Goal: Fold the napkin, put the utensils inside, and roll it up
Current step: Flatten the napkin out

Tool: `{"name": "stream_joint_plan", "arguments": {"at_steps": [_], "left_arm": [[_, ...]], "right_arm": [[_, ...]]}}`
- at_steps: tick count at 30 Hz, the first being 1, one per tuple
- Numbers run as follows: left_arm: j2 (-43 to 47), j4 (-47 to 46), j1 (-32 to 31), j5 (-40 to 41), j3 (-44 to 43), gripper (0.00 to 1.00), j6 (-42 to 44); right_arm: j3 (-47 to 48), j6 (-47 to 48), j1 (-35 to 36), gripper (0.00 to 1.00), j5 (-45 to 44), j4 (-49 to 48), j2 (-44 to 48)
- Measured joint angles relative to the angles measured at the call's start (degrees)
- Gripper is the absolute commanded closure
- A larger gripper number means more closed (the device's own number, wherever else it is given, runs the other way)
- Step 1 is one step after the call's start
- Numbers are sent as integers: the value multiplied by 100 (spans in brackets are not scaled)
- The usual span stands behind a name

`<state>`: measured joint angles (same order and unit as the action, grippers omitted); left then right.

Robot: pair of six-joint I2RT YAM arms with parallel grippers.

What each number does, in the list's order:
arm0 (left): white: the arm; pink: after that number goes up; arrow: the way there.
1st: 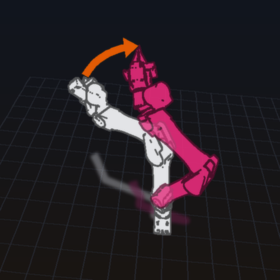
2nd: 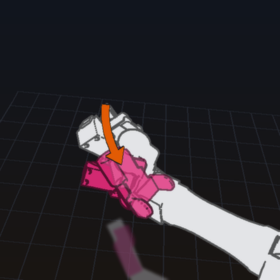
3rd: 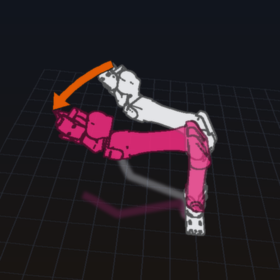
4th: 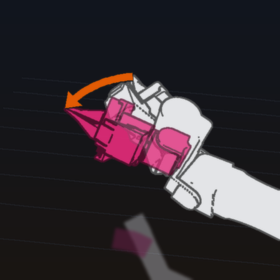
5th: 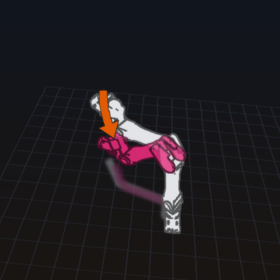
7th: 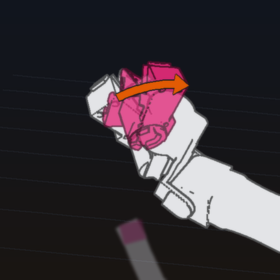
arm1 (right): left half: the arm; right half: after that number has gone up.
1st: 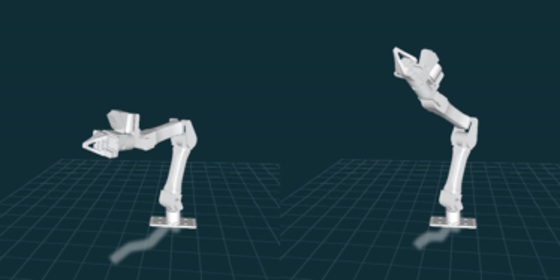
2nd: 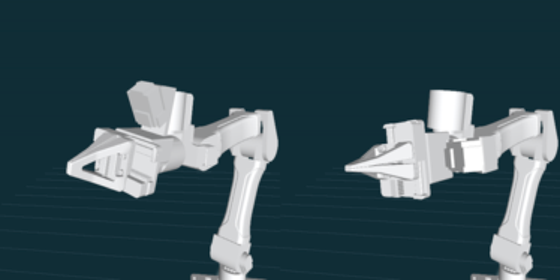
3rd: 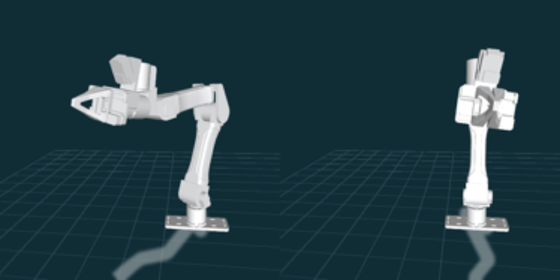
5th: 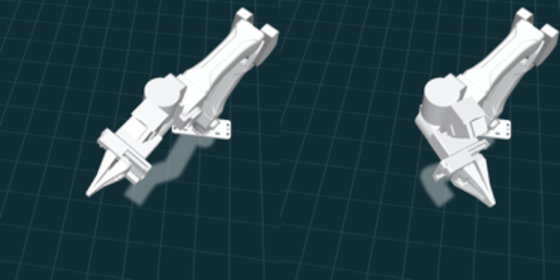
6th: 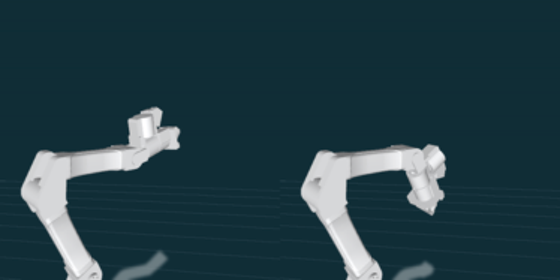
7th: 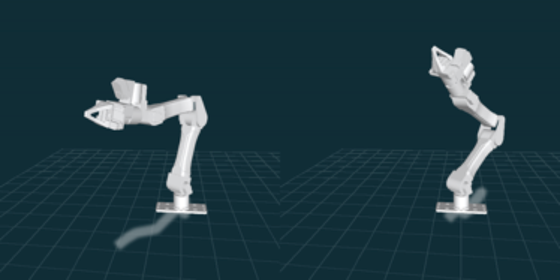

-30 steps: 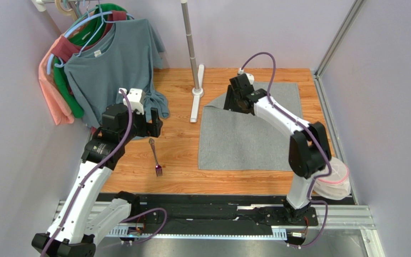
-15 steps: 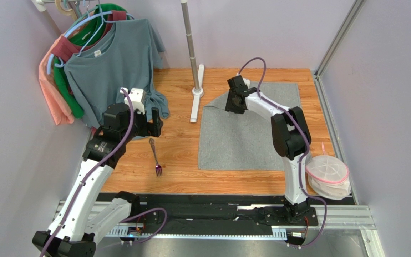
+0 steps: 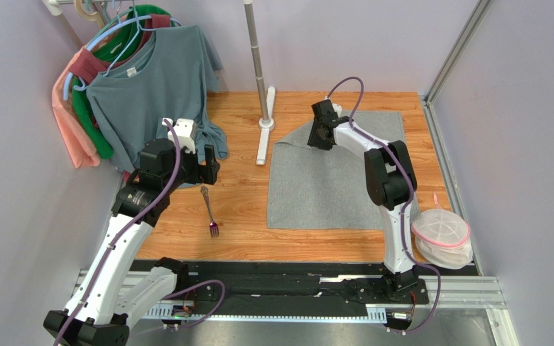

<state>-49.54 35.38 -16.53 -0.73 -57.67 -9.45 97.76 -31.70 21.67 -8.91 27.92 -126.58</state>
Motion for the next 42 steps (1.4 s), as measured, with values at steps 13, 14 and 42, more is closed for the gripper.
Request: {"name": "stream_joint_plan", "arguments": {"at_steps": [13,14,42], "left_arm": [[0,0,-39,2,0,1,0],[0,0,-44,4,0,1,2],[-2,0,-251,258,0,1,68]], "right_arm": [[195,-13,-28,71,136,-83,-216],[197,-15,-28,73,149,-83,-223],[752,-804,-37,100,463,-566,-457]]}}
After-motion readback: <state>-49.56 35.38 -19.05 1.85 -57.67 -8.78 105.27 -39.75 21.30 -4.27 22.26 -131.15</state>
